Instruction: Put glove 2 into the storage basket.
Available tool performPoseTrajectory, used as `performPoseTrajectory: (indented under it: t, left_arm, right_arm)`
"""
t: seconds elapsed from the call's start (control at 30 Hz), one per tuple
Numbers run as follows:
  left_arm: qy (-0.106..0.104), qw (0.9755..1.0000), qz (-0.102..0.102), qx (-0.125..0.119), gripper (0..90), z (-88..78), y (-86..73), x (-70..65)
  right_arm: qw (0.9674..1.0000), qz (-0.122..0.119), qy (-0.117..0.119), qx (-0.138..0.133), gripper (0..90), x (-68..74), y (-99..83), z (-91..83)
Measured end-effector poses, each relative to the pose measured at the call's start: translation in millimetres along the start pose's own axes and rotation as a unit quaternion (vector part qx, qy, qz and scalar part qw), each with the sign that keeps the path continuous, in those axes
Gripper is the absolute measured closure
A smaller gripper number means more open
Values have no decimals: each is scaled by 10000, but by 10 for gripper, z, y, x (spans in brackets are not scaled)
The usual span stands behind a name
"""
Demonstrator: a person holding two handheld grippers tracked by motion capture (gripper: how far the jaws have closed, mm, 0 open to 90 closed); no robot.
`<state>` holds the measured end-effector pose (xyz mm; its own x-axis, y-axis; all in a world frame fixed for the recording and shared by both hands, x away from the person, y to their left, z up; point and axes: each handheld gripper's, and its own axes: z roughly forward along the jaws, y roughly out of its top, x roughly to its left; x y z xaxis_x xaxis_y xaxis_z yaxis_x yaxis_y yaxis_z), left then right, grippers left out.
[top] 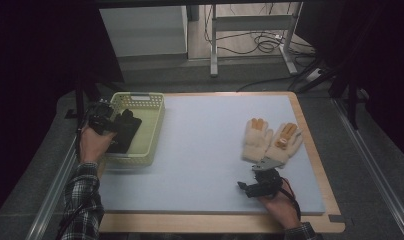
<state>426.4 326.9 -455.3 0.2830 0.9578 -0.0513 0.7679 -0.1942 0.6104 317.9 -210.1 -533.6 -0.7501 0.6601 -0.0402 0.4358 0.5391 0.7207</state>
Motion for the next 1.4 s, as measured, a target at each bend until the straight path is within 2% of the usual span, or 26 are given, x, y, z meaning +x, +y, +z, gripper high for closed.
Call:
performPoseTrajectory:
  t: [0.1,0.23,0.4,0.57,0.77,0.9,1.17,1.27,1.4]
  left_arm:
    - [-219,9996,-7,-191,17,-43,-37,-32]
    - [-269,9987,158,-396,16,-108,-78,-112]
    - [-497,9960,293,-689,12,-198,-116,-236]
    - [-483,9934,658,-803,10,-259,-155,-389]
    - [-631,9906,779,-935,6,-328,-203,-506]
    - [-808,9877,844,-1038,6,-363,-247,-592]
    - [-1022,9817,1095,-1178,6,-396,-331,-839]
    - [-1146,9780,1238,-1229,5,-399,-353,-962]
    - [-1251,9745,1355,-1276,5,-401,-388,-1101]
  right_arm:
    - [10000,0,0,-1,163,0,0,0]
    - [10000,1,1,-1,163,0,0,0]
    - [10000,-1,0,0,163,0,0,0]
    - [10000,-11,-3,13,163,0,0,-2]
    - [10000,-12,0,13,163,-1,0,-2]
    - [10000,-5,2,14,163,0,0,-2]
    - [10000,-3,5,13,162,-1,1,-3]
    - [10000,-4,1,12,163,0,0,-2]
    - [10000,-4,5,13,163,-1,1,-3]
